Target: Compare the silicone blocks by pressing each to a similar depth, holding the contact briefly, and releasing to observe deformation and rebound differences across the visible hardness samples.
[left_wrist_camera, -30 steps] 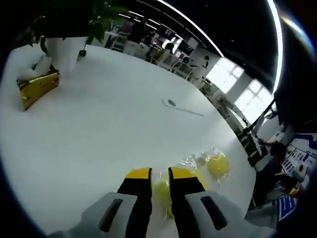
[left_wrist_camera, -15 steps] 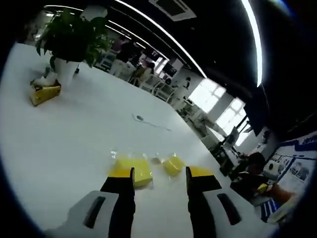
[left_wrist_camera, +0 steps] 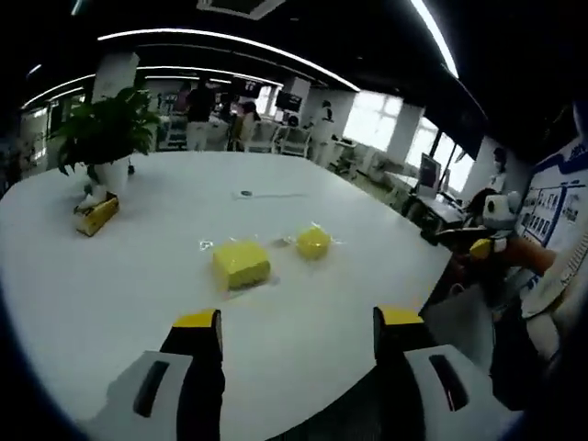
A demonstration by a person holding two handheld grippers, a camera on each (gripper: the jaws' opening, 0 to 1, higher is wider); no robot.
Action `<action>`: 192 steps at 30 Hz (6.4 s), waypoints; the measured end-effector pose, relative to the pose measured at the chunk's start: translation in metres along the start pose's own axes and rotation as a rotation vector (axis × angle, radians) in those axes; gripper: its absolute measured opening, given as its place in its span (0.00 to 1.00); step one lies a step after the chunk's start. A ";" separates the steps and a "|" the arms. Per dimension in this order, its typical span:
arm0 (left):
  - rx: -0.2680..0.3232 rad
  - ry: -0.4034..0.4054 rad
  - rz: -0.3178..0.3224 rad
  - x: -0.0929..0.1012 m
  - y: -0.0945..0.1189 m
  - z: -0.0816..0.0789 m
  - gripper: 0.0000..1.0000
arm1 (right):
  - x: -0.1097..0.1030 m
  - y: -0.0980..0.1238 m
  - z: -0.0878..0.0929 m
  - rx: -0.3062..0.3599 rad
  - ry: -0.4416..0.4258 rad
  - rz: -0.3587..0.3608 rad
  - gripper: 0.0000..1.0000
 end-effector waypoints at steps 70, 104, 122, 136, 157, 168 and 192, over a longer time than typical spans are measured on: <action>-0.013 0.754 0.136 0.017 -0.264 -0.088 0.64 | 0.094 0.000 0.005 -0.040 -0.168 -0.061 0.77; -0.095 0.976 0.071 0.005 -0.355 -0.062 0.29 | 0.118 -0.012 0.010 -0.062 -0.217 -0.023 0.72; -0.156 0.783 0.090 -0.004 -0.368 -0.072 0.00 | 0.122 -0.020 0.013 -0.075 -0.230 -0.023 0.69; -0.168 0.317 0.020 0.016 -0.356 -0.100 0.00 | 0.118 -0.022 0.009 -0.079 -0.219 -0.037 0.68; -0.034 0.330 0.127 0.044 -0.285 -0.130 0.00 | 0.099 -0.022 -0.010 -0.056 -0.156 -0.063 0.73; -0.004 0.232 0.105 0.044 -0.243 -0.136 0.00 | 0.080 -0.019 -0.025 -0.049 -0.075 -0.086 0.71; 0.038 -0.007 0.125 0.054 -0.120 -0.143 0.00 | 0.008 -0.032 -0.097 0.011 0.268 -0.176 0.75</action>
Point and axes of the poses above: the point that each gripper's makers call its tool centre point, and the gripper's own axes: y roughly backward along the fingers, x roughly to its right, z roughly out of its underside, the point moved 9 cm from there along y, roughly backward along the fingers, and after that the axes turned 6 degrees about -x, right-handed, at the moved point
